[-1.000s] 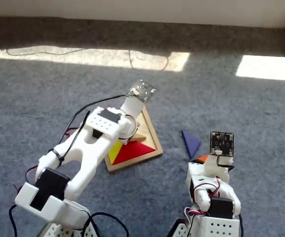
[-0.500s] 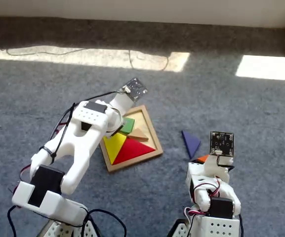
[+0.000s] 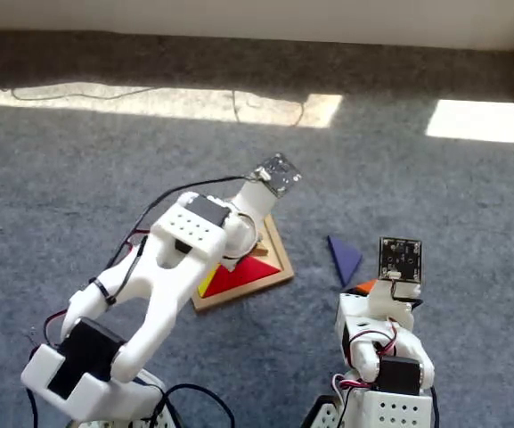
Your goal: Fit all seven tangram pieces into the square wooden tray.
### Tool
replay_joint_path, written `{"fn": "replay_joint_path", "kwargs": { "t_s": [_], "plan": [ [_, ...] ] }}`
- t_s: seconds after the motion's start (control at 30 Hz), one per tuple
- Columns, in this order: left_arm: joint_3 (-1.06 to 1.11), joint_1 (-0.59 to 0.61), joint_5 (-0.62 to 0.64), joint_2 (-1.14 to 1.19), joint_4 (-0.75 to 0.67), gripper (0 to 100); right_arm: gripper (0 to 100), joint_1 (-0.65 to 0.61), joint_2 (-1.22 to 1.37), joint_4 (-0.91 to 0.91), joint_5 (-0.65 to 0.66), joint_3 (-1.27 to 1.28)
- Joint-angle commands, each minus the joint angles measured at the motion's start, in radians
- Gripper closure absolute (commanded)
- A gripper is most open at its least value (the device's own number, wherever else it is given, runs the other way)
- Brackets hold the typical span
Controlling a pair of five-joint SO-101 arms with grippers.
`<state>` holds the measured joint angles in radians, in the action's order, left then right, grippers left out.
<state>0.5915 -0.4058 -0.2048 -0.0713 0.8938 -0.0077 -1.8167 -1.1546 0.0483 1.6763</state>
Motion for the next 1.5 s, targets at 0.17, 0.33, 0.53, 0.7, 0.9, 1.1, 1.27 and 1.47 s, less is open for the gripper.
{"fn": "replay_joint_path", "kwargs": {
  "t_s": [0.17, 0.33, 0.53, 0.7, 0.9, 1.1, 1.27, 1.47],
  "plan": [
    [-0.001, -0.157, 0.103, -0.041, -0.018, 97, 99.3, 0.010, -0.015, 0.004, -0.005, 0.107],
    [0.051, -0.168, 0.104, -0.039, -0.126, 97, 99.3, 0.012, -0.015, 0.004, -0.005, 0.107],
    [0.087, -0.168, 0.104, -0.038, -0.193, 97, 99.3, 0.012, -0.015, 0.004, -0.005, 0.107],
    [0.087, -0.170, 0.104, -0.036, -0.193, 97, 99.3, 0.012, -0.015, 0.004, -0.005, 0.107],
    [-0.008, -0.163, 0.104, 0.088, -0.186, 97, 99.3, 0.012, -0.015, 0.004, -0.005, 0.107],
    [-0.116, -0.160, 0.106, 0.185, -0.127, 97, 99.3, 0.012, -0.015, 0.004, -0.005, 0.107],
    [-0.125, -0.108, 0.215, 0.189, -0.130, 97, 99.3, 0.012, -0.015, 0.004, -0.005, 0.107],
    [-0.153, -0.081, 0.232, 0.199, -0.133, 97, 99.3, 0.012, -0.015, 0.004, -0.005, 0.107]
  ]
}}
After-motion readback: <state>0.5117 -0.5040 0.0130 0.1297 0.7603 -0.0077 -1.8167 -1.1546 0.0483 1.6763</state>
